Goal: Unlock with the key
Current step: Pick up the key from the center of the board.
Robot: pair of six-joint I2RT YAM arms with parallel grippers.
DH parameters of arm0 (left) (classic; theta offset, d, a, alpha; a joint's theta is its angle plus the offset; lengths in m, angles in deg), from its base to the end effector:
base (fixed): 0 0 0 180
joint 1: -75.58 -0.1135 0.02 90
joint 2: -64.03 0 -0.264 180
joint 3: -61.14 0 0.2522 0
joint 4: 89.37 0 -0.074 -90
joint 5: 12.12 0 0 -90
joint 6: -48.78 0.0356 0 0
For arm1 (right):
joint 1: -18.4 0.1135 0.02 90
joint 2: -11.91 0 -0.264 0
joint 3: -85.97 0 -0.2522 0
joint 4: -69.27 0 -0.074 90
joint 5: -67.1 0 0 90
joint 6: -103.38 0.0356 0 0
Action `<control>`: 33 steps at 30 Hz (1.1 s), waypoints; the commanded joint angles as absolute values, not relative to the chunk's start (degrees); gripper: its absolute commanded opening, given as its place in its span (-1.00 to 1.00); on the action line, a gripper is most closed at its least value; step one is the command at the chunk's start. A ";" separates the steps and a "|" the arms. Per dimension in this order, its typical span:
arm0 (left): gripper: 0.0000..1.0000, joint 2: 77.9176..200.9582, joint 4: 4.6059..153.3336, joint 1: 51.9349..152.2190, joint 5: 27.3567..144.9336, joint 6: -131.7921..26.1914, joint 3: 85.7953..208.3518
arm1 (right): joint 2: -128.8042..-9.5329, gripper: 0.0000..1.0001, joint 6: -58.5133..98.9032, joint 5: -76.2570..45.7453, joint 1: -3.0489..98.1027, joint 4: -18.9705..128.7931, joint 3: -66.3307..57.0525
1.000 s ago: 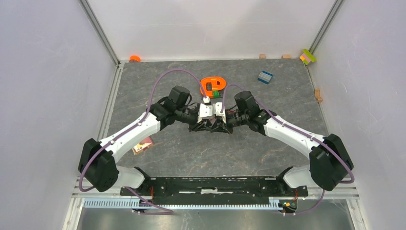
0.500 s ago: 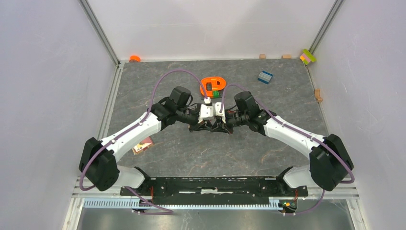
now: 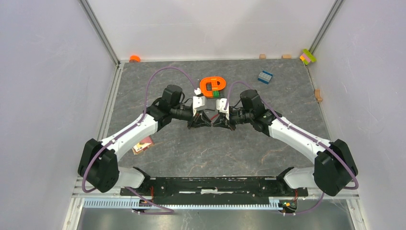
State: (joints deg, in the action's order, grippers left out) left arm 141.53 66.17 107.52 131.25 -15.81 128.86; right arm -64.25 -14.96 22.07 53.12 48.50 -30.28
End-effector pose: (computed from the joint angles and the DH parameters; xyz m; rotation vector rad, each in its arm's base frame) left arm 0.2311 -0.1777 0.2748 1.4284 1.5018 -1.0655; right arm 0.2209 0.1837 0.2614 -1.4539 1.4976 0.9031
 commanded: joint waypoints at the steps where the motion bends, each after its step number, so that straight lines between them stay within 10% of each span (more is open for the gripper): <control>1: -0.96 140.90 69.13 107.51 134.22 -18.31 129.22 | -62.78 -1.00 -14.79 21.90 52.76 49.52 -30.35; 6: -0.90 140.86 65.73 107.49 133.05 -13.42 129.88 | -62.71 -1.00 -15.92 20.20 52.74 48.15 -29.65; 16: 0.24 140.79 71.19 107.99 133.17 -15.55 130.80 | -63.78 -1.00 -15.20 20.26 52.74 48.60 -29.73; 33: -0.18 143.55 71.09 109.94 130.11 -15.16 132.52 | -63.55 -1.00 -14.79 19.69 52.75 48.65 -29.91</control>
